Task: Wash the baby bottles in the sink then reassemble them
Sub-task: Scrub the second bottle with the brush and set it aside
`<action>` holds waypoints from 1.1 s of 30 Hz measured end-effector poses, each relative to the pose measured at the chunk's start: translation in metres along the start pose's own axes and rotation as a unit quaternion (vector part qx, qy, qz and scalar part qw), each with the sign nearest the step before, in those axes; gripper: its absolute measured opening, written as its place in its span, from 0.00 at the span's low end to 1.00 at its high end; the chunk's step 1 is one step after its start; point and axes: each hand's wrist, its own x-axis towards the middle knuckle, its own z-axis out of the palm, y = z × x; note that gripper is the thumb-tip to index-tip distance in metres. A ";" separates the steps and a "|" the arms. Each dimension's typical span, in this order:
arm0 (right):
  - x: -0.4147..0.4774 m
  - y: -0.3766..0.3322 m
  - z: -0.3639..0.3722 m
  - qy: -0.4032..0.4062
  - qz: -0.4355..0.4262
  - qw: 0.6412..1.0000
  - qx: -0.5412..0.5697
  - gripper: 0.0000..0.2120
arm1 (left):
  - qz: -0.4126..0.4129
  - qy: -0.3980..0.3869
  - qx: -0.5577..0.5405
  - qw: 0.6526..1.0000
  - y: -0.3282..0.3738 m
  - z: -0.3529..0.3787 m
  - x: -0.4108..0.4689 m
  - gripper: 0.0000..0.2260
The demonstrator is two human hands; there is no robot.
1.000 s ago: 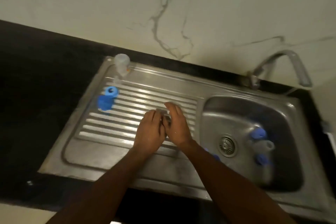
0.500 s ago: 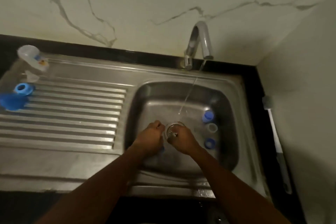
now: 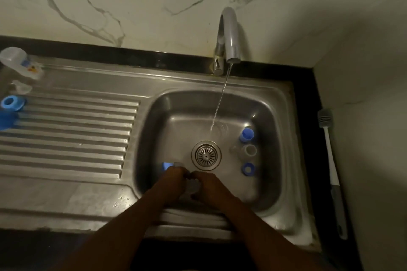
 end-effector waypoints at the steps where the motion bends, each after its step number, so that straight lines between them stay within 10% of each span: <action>1: -0.002 0.002 -0.003 0.003 -0.002 1.000 0.007 0.23 | 0.003 -0.001 -0.014 1.000 0.001 0.000 0.001 0.12; 16: 0.079 -0.055 -0.130 0.361 0.051 0.910 0.196 0.25 | 0.037 0.119 -0.146 0.981 0.020 -0.041 0.036 0.08; 24: 0.066 -0.057 -0.119 0.364 0.069 0.910 0.189 0.24 | -0.001 0.179 -0.313 0.933 0.042 -0.050 0.048 0.06; 29: 0.063 -0.078 -0.143 0.329 0.083 0.895 0.290 0.13 | -0.080 0.110 -0.582 0.802 0.079 -0.072 0.042 0.12; 33: 0.055 -0.086 -0.146 0.187 0.115 0.778 0.589 0.16 | 0.059 0.096 -0.629 0.769 0.106 -0.077 0.032 0.23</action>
